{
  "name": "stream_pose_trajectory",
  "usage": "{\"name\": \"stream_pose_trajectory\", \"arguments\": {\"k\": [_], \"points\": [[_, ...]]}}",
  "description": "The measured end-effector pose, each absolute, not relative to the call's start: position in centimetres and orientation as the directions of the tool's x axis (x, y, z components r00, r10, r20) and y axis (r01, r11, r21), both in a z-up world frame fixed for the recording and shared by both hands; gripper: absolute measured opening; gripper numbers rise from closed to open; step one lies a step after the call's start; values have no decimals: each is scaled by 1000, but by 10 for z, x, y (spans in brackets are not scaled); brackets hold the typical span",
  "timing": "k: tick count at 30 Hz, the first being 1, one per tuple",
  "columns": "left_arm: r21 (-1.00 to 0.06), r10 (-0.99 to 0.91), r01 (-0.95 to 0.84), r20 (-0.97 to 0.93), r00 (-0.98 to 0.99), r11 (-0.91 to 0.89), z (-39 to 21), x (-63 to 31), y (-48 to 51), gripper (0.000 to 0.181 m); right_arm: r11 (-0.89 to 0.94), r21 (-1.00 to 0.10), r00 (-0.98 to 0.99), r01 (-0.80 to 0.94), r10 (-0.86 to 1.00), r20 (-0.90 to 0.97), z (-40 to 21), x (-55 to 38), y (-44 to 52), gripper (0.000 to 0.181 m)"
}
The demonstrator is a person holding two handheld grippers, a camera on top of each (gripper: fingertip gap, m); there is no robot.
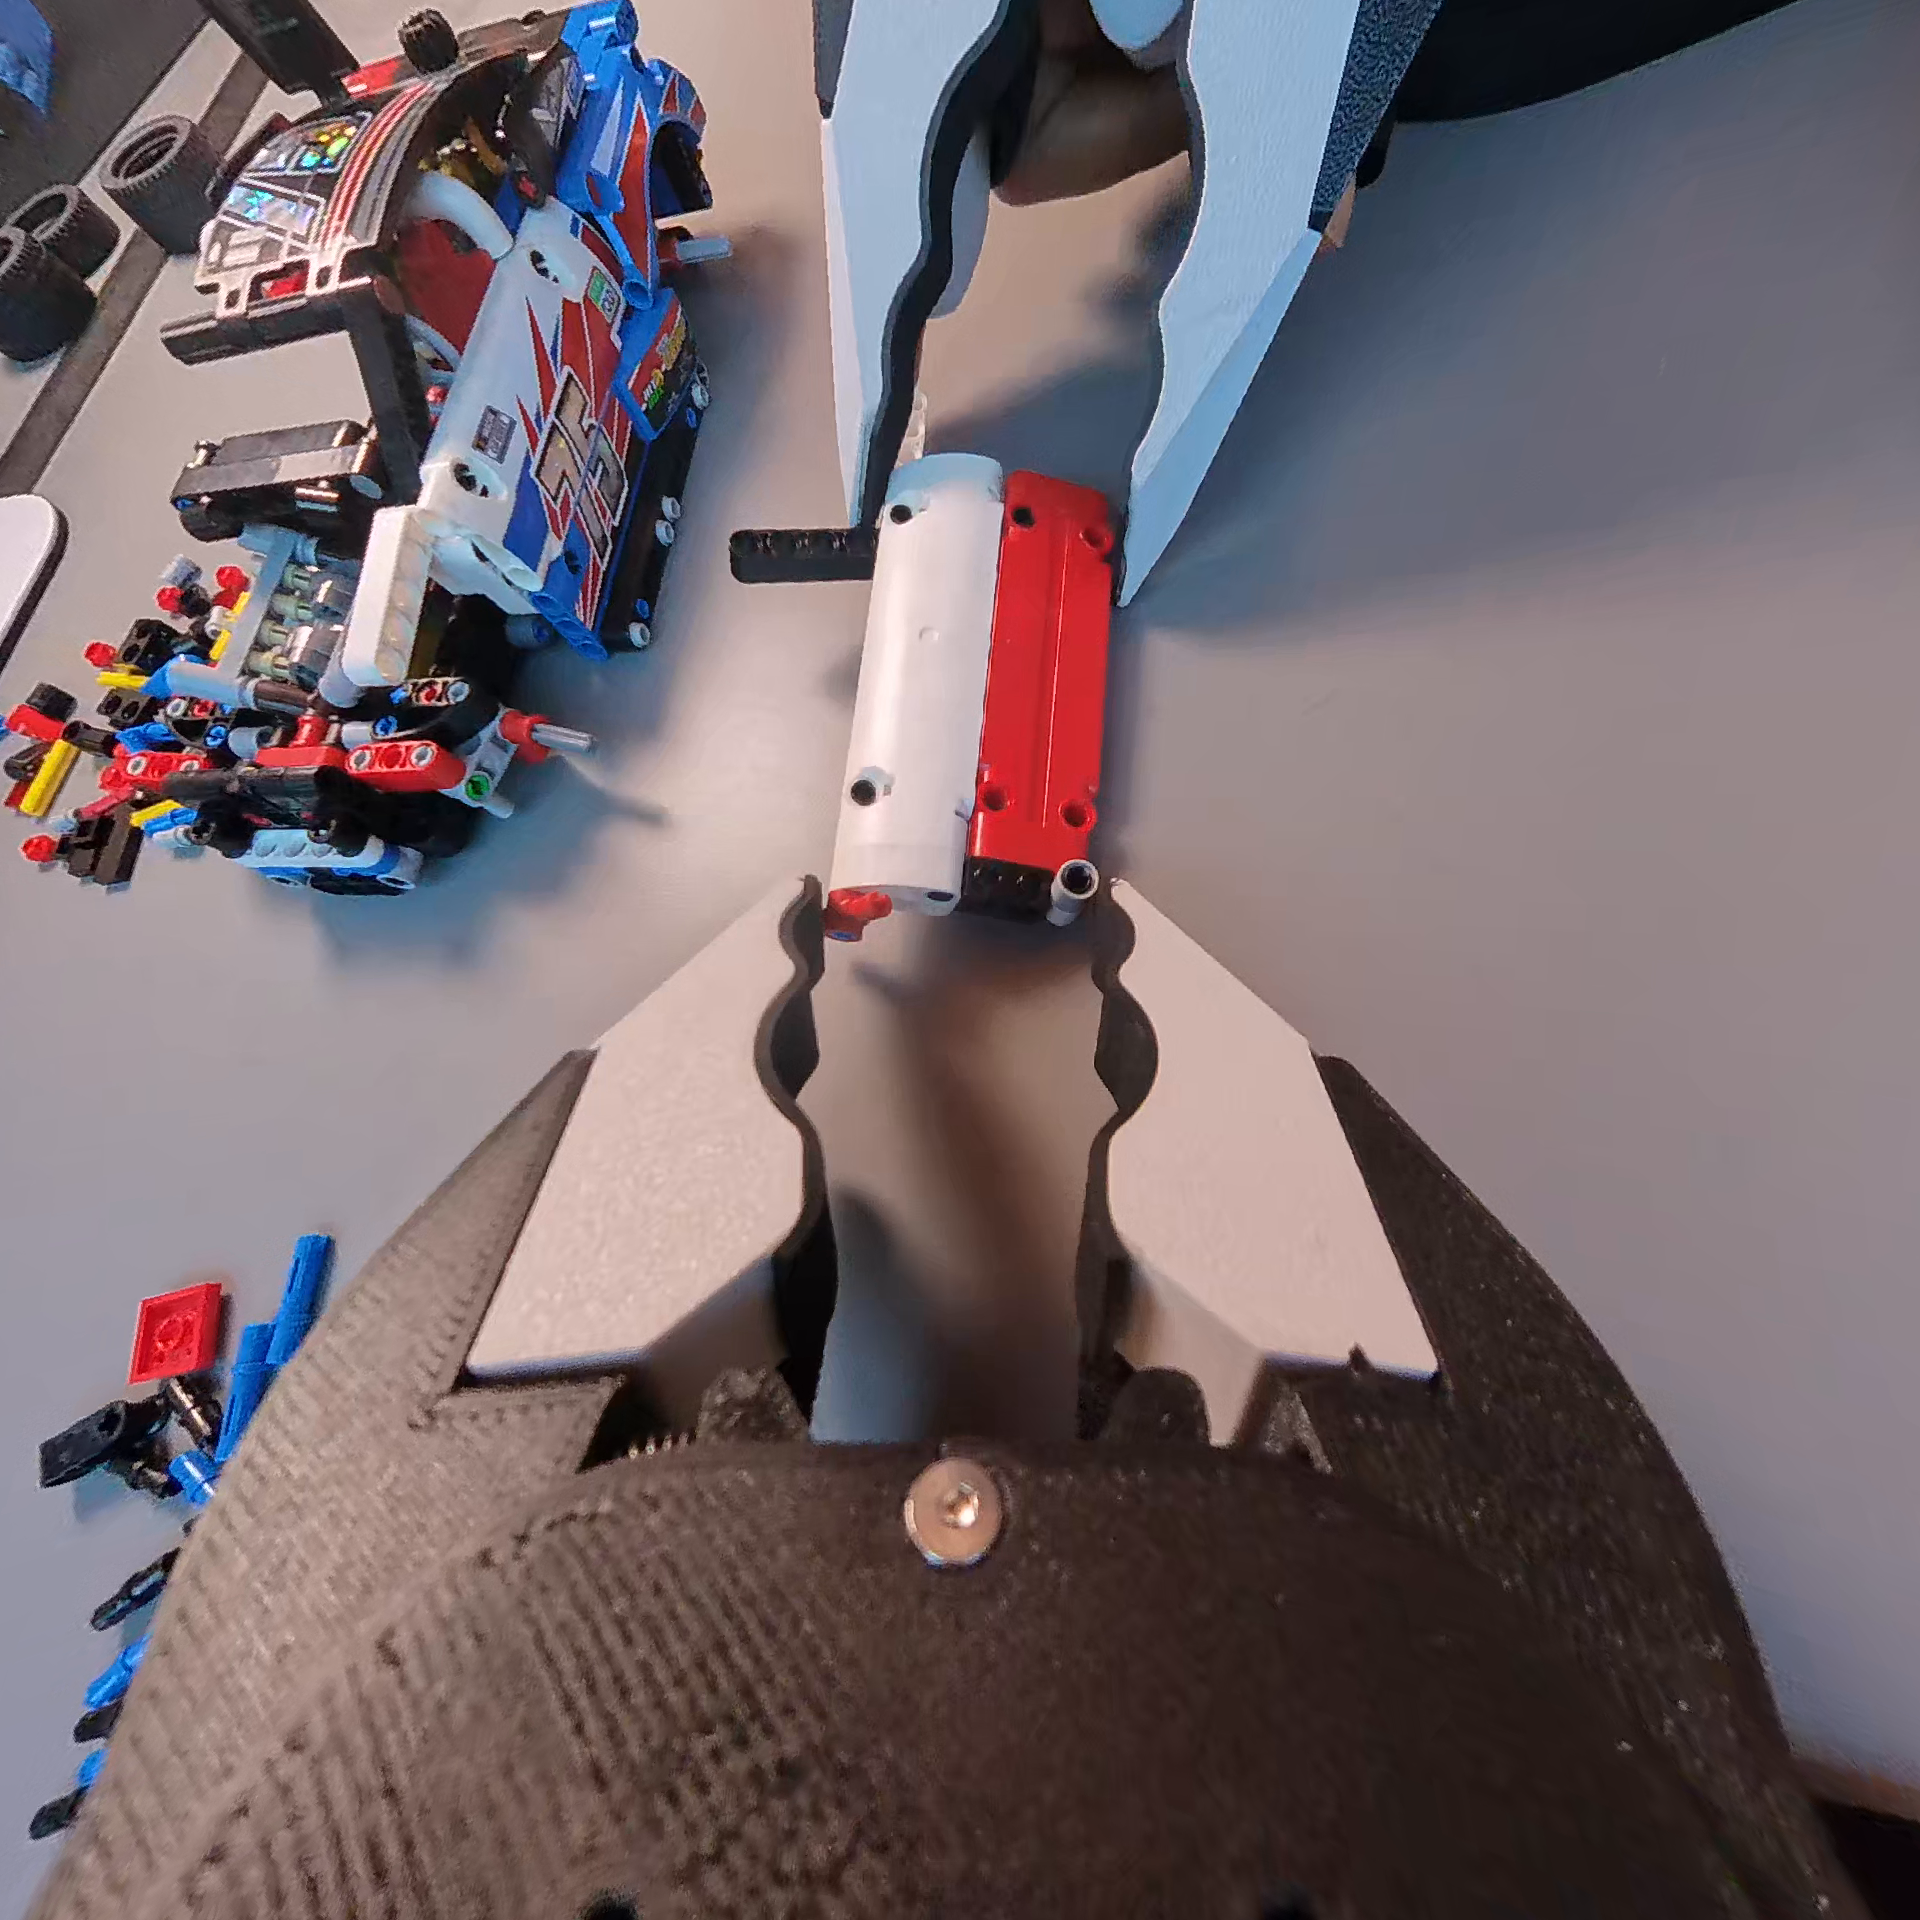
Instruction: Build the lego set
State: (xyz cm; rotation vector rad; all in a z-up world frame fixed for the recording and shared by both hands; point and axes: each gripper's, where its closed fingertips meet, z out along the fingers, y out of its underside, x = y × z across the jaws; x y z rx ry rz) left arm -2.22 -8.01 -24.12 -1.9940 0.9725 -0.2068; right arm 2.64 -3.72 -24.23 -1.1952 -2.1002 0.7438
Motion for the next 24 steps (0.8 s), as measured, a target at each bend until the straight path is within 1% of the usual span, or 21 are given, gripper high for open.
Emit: {"name": "stream_pose_trajectory", "arguments": {"k": [5,12,15,16,18,20,22,24], "points": [[-778,-691,-546,-210,692,-311,-240,-24,-78,49,433,-757,-411,490,880,237,-235,26,-35,52],[-821,-644,-478,-187,742,-312,-230,-32,-73,48,287,-902,-365,321,917,162,-198,21,-30,53],[-822,-624,-472,-192,757,-319,-230,-36,-71,46,254,-932,-316,260,934,166,-186,18,-20,54],[-833,-622,-457,-185,761,-312,-227,-37,-71,49,244,-939,-301,243,939,166,-183,17,-18,53],[-884,-617,-373,-131,776,-282,-213,-37,-72,60,230,-950,-274,211,947,168,-176,16,-13,53],[-942,-593,-230,-43,804,-245,-192,-43,-70,62,212,-963,-238,167,956,169,-166,16,-9,52],[-969,-536,-147,-17,844,-200,-176,-57,-66,61,202,-975,-180,94,967,183,-146,16,0,48],[-981,-456,-110,-24,890,-163,-165,-72,-61,53,214,-977,-91,-9,973,214,-111,14,19,38]]}}
